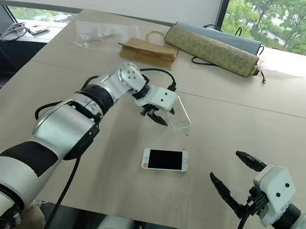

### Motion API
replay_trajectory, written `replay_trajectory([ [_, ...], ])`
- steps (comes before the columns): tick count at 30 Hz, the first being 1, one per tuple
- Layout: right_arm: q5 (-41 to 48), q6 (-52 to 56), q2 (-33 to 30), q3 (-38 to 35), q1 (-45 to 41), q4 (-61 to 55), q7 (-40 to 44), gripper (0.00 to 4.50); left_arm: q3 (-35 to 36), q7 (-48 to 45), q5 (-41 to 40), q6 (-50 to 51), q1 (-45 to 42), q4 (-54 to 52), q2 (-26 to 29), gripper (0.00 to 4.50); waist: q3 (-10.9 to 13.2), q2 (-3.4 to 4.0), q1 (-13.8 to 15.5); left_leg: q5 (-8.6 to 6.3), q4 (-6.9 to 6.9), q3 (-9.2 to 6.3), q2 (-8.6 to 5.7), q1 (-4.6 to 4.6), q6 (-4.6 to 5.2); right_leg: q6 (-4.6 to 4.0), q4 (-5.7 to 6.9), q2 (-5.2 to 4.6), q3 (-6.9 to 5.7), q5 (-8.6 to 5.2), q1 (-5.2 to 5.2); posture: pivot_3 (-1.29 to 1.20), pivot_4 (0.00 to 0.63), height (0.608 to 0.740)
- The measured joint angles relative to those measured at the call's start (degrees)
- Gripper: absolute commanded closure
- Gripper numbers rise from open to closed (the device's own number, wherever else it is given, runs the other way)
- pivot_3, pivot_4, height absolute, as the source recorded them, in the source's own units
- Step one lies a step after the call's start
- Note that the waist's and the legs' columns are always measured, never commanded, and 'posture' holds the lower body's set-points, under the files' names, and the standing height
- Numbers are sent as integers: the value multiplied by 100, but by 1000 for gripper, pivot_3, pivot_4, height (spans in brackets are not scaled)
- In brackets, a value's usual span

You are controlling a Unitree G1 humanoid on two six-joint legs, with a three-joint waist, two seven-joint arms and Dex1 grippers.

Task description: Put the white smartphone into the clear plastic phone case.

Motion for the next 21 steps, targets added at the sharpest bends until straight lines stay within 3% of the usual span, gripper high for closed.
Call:
replay_trajectory([
  [1,2,0,13,-2,46,-38,-26,0,-43,47,65,-31,-12,1,-7,2034,0,0,0,0,0,-1,0,1,0,0,0,0,0,0,1,0,150,740],
  [4,1,0,32,-5,104,-93,-54,0,-120,164,176,-97,-41,10,-44,2796,-1,1,10,0,0,-2,0,6,0,2,1,-1,-2,-1,5,0,150,740],
  [7,1,1,87,-5,209,-227,-138,0,-280,361,362,-109,-61,36,-101,4191,-16,-3,15,0,1,-4,1,11,0,19,2,-1,-3,-12,10,0,150,740],
  [8,1,1,100,-5,235,-255,-155,0,-309,417,397,-109,-66,49,-110,4475,-23,-3,13,0,3,-3,1,13,0,19,4,-1,-2,-12,10,0,150,740],
  [16,2,1,153,-40,421,-391,-217,0,-138,325,315,166,-70,126,-107,4475,-40,-7,-2,0,5,-1,2,18,0,19,23,-2,3,-14,7,0,150,740],
  [21,-3,-21,192,-39,488,-409,-228,0,224,-950,-179,1139,-66,59,167,4475,-36,-10,-90,0,4,0,2,4,0,14,27,1,3,-13,-9,0,150,740],
])
